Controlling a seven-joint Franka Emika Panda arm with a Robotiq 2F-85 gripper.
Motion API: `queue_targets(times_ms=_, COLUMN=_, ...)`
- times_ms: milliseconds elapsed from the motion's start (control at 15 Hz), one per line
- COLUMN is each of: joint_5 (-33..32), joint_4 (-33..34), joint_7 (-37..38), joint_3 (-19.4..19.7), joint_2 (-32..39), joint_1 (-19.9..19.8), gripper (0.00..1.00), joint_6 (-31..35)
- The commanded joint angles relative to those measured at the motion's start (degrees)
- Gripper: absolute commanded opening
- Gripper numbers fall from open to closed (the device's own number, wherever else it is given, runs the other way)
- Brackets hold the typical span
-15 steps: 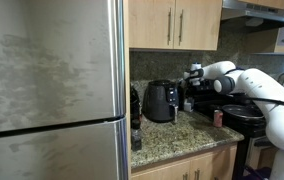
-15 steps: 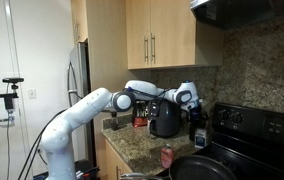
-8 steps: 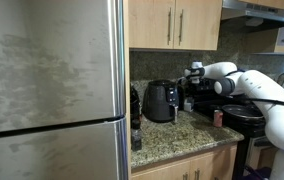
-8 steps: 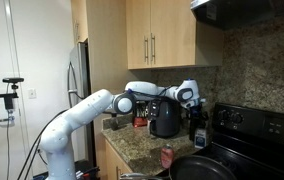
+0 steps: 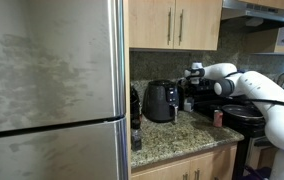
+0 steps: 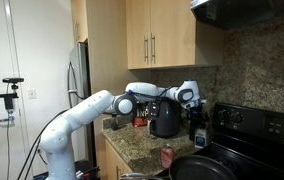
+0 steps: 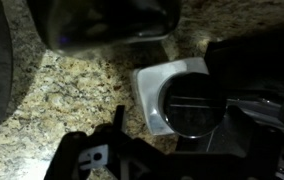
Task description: Slide the plastic bottle forward
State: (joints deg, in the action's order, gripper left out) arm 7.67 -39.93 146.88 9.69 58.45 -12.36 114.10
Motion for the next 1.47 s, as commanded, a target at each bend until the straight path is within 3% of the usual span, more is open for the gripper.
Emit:
queue_targets(times_ms=0, joint_5=0.58, joint_4=2.24, joint_7=3.82, joint_3=0.19, joint_2=1.65, joint_1=-0.5, gripper=1.0, joint_6=-0.76)
queue_targets(times_ms=67, joint_5=6.02, joint_4=1.09, joint_7=2.1, joint_3=5.93, joint_2=1.45, joint_1=1.1, gripper=1.0, joint_6=-0.36)
queue_targets(times_ms=333, joint_5=14.26, joint_4=0.05, joint_7=2.34, joint_3=12.87, joint_2=1.66, joint_1=2.61, gripper=1.0, joint_6=-0.08)
queue_targets(times_ms=467, joint_5=16.61, joint_4=0.19, joint_7=2.33, joint_3=14.29, joint_2=1.99, joint_1=3.06, gripper=1.0, joint_6=-0.52)
queue_targets(times_ms=733, joint_5=16.82, joint_4=2.2, joint_7=2.32, joint_3=12.62, joint_2=3.15, joint_1=3.33, gripper=1.0, joint_6=-0.23)
queue_targets(times_ms=867, joint_5=19.11, joint_4=0.46, joint_7=2.33, joint_3=16.13, joint_2=3.05, joint_1=5.28, gripper=1.0, joint_6=1.2)
queue_targets(times_ms=1400, joint_5=25.34, joint_4=0.38, joint_7=2.33, joint_3=22.54, joint_2=5.02, joint_1=7.74, gripper=1.0, joint_6=3.22)
